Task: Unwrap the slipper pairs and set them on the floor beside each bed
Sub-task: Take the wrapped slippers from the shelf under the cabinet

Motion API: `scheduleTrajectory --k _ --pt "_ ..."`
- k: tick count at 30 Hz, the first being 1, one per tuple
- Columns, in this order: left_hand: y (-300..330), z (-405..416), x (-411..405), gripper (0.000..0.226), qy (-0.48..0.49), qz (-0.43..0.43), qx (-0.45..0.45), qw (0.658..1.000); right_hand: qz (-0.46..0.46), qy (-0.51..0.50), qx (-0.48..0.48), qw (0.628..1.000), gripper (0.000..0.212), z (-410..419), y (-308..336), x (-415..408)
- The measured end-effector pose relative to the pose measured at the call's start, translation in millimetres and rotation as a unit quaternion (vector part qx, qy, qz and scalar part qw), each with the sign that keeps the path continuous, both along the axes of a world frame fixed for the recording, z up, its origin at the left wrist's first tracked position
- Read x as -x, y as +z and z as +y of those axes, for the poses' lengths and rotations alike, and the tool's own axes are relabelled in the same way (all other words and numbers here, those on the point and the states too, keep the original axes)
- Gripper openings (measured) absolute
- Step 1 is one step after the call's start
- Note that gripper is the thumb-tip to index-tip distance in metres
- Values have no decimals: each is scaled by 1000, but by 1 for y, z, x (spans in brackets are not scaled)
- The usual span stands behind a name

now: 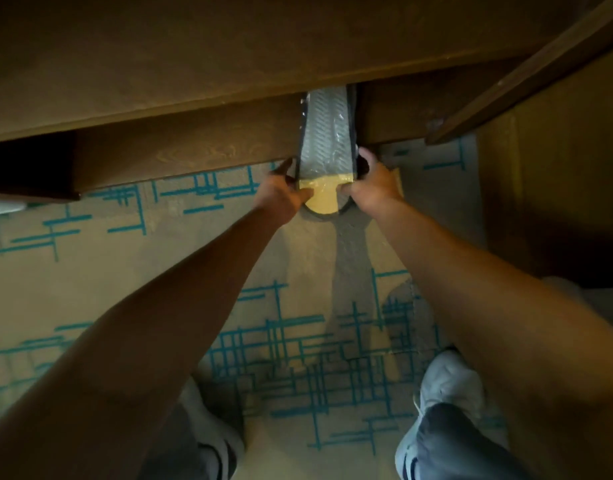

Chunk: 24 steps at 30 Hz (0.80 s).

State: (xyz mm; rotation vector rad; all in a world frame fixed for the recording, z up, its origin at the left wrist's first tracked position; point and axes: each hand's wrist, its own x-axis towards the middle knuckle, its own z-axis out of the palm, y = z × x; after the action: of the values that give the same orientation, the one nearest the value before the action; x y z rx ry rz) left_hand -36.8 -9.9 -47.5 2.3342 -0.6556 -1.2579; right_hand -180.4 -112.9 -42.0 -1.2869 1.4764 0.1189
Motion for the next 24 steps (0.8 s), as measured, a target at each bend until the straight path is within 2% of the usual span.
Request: scheduleTrajectory --k 2,6,8,11,14,16,18,19,24 --pt "17 20 6 45 -22 21 0 1000 -13 -2 -36 999 90 13 15 14" --pt "86 56 19 45 10 98 -20 995 -11 -28 -87 996 87 48 76 35" --pt "118 69 27 37 33 114 -32 992 -18 -33 -115 993 83 60 105 45" --pt "186 93 46 38 135 201 -48 969 -30 -33 -156 987 78 82 161 68" --pt "253 115 74 44 186 271 -47 943 -36 -26 -162 986 77 101 216 95" --pt "284 124 89 39 238 281 -38 929 -39 -21 -163 986 80 110 246 105" --pt "326 131 108 30 260 261 -32 929 -45 -4 -157 987 81 116 287 123" --pt "328 133 110 29 268 246 -31 931 -50 3 -143 989 81 120 292 122" --pt "419 159 155 34 280 254 13 925 -84 39 -116 989 84 150 397 157"
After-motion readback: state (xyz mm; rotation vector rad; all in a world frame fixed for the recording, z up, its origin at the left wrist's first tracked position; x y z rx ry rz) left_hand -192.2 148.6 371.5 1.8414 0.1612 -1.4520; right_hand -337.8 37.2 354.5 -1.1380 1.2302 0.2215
